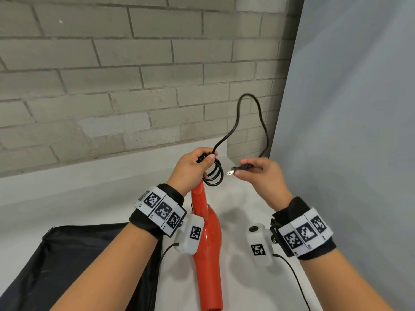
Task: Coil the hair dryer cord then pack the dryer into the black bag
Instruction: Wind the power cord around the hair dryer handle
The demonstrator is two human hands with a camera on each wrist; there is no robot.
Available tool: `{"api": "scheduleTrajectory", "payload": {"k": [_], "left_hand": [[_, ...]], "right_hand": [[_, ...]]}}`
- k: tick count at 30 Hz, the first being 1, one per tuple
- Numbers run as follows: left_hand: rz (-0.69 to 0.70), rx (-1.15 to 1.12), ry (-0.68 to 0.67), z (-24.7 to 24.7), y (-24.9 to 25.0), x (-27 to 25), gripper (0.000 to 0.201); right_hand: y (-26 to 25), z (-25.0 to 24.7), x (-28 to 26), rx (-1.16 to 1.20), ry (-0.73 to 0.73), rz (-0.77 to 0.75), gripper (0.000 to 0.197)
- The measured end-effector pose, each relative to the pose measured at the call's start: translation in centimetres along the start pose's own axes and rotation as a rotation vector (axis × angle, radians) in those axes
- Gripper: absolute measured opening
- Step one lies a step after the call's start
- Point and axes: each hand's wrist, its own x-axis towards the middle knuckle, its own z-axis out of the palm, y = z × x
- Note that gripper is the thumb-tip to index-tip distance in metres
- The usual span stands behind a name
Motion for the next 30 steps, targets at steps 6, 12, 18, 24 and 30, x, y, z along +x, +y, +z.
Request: {"api": "scheduleTrajectory", "payload": {"k": [6, 12, 18, 24, 30], "left_hand": [[-0.003, -0.019, -0.026, 0.0, 0.0, 0.0, 0.014], [-0.004, -0.036, -0.074, 0.6, 0.3, -0.2, 0.016], [-0.009, -0.029, -0.076, 0.8, 0.6, -0.4, 0.017], [-0.005, -0.024, -0.079, 1.0, 0.9, -0.5, 0.02], [-0.001, 0.001, -0.093, 1.6, 1.2, -0.6, 0.017]], "right_hand": [[-0.5, 3.0, -1.1, -0.036, 0.0, -0.248, 0.028], [0.5, 4.6, -1.3, -0.047, -0.039, -0.36, 0.04], [0.8, 4.6, -1.0, -0.049, 0.051, -0.451, 0.027], [2.1, 5.2, -0.9, -0.213, 0.291, -0.652, 0.007], [2.4, 5.7, -0.5, -0.453, 0.31, -0.731, 0.032]]}}
